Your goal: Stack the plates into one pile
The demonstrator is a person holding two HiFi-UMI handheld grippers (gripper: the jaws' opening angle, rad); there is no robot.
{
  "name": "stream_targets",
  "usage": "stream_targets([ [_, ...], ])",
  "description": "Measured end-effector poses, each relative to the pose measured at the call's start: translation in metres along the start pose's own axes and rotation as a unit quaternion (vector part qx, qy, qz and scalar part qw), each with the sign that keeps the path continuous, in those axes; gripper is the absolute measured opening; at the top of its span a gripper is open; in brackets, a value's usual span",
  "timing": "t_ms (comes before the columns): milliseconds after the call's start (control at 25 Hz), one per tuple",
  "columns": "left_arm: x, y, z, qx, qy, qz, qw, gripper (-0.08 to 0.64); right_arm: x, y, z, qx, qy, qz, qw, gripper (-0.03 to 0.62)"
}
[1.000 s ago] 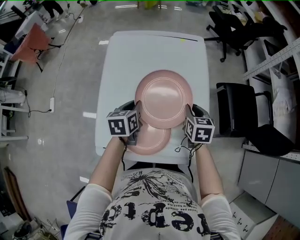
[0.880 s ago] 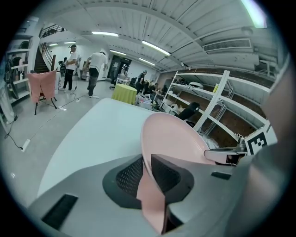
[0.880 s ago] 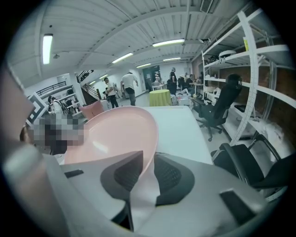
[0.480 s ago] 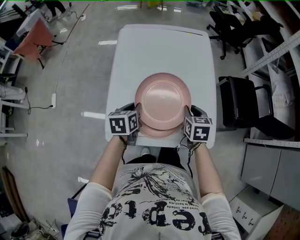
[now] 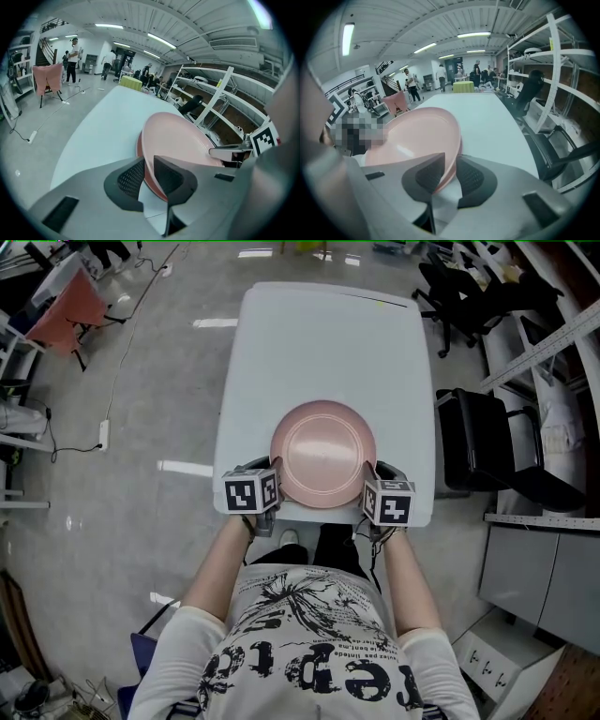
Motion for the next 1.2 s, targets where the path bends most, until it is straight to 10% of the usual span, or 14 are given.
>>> stream_targets([
  [600,-0.001,-0.025,0.006,-0.067,-0.069,0.023,0.9951,0.097,-0.006,-0.02,-0.001,0.025,0.029,0.012,0.999,0.087],
  [1200,-0.002,-0.03,0.012,-0.04,-0.066,0.023,0.9968,0.124,0.004,-0.032,-0.006,0.068,0.032,0.009,0.997,0.1],
])
Point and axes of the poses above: the fingertips, and each gripper's own axes: y backward along the fingers, z to its left, x out of its underside, the point moved 5 cm from there along y, backward along the fingers, and after that the axes turned 9 degrees about z, right-handed, at the moved point
